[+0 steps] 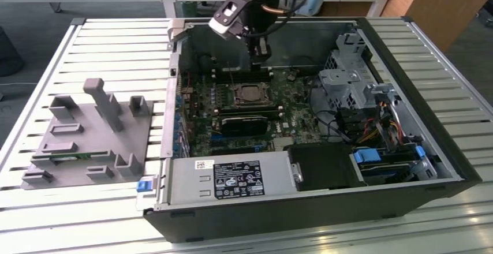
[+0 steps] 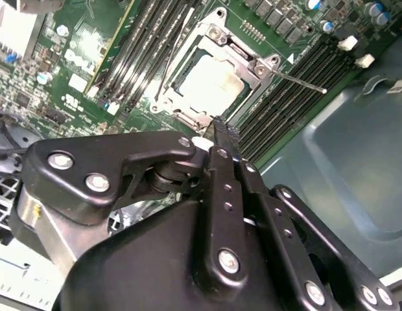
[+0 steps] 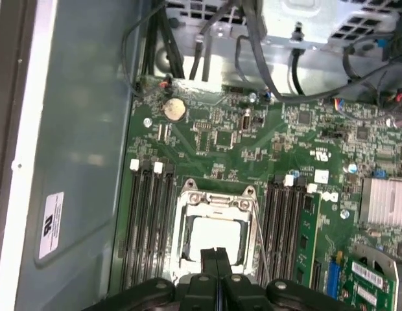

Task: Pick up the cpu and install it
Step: 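Install the first cpu locking lever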

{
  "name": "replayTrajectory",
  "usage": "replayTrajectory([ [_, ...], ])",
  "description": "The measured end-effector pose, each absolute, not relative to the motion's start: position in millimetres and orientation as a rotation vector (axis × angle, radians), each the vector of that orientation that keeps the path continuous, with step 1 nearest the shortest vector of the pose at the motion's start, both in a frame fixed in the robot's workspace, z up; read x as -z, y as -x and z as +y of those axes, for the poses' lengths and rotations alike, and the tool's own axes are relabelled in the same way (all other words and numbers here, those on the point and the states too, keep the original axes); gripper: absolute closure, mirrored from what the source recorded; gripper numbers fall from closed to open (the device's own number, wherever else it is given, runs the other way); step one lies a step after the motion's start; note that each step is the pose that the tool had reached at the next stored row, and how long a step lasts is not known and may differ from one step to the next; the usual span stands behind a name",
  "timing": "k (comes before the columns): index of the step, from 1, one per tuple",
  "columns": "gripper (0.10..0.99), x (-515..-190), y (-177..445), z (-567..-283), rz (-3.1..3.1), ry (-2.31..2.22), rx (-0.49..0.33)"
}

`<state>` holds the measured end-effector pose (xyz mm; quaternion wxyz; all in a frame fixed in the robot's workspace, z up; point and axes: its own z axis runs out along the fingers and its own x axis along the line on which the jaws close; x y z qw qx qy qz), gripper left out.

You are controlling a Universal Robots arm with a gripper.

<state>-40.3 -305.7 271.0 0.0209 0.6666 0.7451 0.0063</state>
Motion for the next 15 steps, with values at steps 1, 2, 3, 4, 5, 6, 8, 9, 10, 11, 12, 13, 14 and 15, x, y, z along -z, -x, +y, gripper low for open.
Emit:
replayTrajectory([
  [1, 0.976, -271.0, 40.3, -305.7, 2.328, -2.047, -0.02],
  [2, 0.976, -271.1, 40.3, -305.7, 2.346, -2.026, -0.021],
  [3, 0.976, -271.1, 40.3, -305.7, 2.364, -2.005, -0.021],
  [4, 0.976, -271.0, 40.3, -305.7, 2.382, -1.984, -0.022],
  [5, 0.976, -271.0, 40.3, -305.7, 2.4, -1.963, -0.023],
  [6, 0.976, -271.0, 40.3, -305.7, 2.418, -1.941, -0.023],
  [8, 0.976, -270.9, 40.3, -305.7, 2.453, -1.897, -0.024],
  [9, 0.976, -270.8, 40.3, -305.7, 2.469, -1.875, -0.025],
  [10, 0.976, -270.8, 40.3, -305.7, 2.488, -1.851, -0.025],
  [11, 0.976, -270.7, 40.3, -305.7, 2.505, -1.829, -0.026],
  [12, 0.976, -270.6, 40.3, -305.7, 2.521, -1.806, -0.027],
  [13, 0.976, -270.5, 40.3, -305.7, 2.537, -1.783, -0.027],
  [14, 0.976, -270.4, 40.3, -305.7, 2.553, -1.761, -0.028],
  [15, 0.976, -270.3, 40.3, -305.7, 2.568, -1.739, -0.028],
])
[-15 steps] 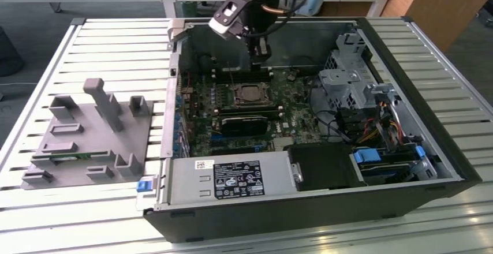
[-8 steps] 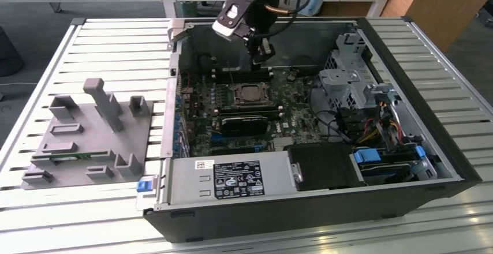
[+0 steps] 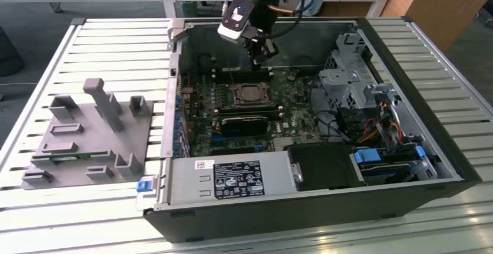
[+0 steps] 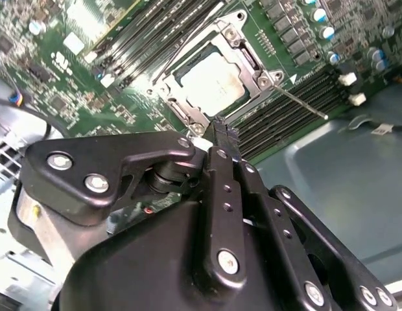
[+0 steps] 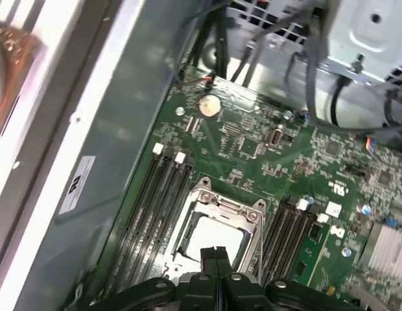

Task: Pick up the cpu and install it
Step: 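Install the first cpu locking lever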

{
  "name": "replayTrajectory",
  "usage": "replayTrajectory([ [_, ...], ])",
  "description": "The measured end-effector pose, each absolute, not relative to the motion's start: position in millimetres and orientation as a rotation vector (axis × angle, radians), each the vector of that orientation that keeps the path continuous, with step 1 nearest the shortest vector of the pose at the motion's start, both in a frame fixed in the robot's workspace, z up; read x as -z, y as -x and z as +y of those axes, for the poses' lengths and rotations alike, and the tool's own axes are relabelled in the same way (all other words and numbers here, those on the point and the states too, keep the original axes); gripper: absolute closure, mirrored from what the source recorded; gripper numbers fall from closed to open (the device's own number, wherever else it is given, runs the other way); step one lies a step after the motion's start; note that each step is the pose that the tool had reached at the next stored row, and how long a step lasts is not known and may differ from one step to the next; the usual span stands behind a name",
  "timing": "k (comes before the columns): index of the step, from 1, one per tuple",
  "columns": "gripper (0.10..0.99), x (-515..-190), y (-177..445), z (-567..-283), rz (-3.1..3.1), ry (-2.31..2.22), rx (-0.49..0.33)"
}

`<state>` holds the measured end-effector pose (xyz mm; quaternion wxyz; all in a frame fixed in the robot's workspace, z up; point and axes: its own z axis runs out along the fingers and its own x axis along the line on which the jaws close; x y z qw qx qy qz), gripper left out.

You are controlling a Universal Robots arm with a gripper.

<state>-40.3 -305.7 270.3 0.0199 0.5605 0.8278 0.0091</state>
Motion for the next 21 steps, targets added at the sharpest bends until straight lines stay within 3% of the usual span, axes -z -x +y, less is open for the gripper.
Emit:
replayTrajectory([
  [21, 0.976, -267.8, 40.3, -305.7, 2.813, -1.318, -0.036],
])
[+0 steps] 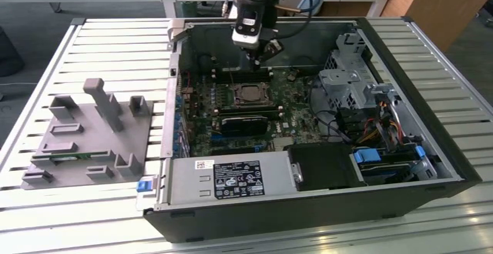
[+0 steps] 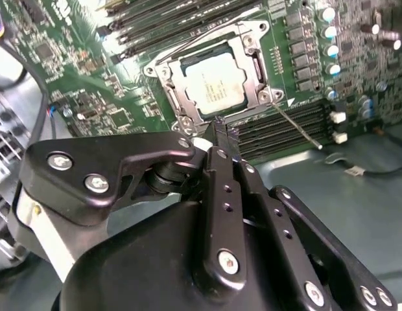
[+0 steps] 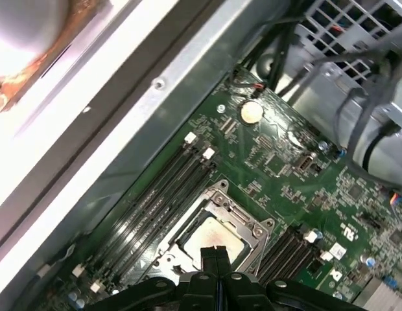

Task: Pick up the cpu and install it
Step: 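Install the first cpu locking lever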

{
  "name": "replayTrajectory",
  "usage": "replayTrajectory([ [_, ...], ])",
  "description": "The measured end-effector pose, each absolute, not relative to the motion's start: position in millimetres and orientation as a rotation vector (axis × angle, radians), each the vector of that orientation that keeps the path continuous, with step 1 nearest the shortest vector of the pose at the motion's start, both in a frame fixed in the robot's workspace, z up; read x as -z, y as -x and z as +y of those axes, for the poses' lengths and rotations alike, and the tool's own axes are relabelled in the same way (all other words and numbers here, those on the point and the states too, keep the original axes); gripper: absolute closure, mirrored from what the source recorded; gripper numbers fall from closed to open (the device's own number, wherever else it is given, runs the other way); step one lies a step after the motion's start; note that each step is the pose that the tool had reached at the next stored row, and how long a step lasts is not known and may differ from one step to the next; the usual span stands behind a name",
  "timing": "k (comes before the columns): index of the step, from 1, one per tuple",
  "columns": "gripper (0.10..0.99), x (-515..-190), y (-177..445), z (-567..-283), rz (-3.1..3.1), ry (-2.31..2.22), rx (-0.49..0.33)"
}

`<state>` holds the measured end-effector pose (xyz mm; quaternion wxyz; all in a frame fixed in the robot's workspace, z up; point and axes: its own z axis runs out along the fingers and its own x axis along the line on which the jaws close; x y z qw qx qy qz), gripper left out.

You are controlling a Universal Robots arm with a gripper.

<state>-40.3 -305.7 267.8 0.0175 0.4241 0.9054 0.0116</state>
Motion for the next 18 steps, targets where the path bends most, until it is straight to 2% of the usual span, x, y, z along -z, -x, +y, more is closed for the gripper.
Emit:
replayTrajectory([
  [18, 0.976, -266.8, 40.3, -305.7, 2.971, -1.011, -0.022],
])
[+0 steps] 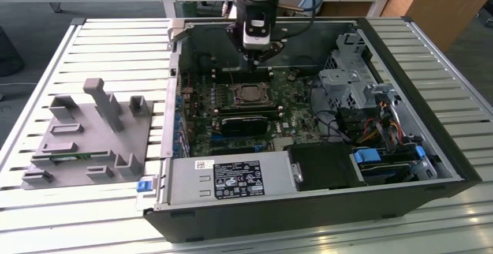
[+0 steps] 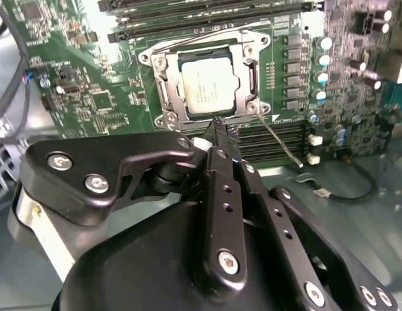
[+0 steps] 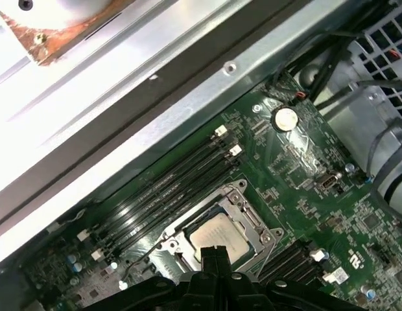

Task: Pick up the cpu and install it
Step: 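Install the first cpu locking lever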

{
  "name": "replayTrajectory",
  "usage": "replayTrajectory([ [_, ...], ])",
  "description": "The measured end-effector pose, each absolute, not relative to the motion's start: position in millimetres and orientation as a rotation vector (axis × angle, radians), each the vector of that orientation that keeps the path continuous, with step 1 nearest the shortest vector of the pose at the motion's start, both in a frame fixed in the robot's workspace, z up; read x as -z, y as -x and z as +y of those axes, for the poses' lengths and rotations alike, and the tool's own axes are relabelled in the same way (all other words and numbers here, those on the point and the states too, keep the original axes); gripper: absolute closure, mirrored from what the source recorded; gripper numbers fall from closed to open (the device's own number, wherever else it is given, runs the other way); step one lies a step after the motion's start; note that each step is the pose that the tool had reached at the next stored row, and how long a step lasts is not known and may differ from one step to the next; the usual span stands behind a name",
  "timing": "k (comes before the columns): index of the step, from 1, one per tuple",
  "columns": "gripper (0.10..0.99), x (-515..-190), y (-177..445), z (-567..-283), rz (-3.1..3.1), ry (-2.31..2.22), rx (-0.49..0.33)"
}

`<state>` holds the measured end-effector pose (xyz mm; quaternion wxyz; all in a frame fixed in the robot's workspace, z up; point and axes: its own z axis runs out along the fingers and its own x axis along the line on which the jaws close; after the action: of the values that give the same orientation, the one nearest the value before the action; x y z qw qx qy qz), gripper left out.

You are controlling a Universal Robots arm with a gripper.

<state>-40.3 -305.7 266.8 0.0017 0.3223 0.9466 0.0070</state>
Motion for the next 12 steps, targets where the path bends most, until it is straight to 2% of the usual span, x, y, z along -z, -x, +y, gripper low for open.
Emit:
replayTrajectory([
  [12, 0.976, -265.6, 40.3, -305.7, 3.064, -0.685, -0.022],
])
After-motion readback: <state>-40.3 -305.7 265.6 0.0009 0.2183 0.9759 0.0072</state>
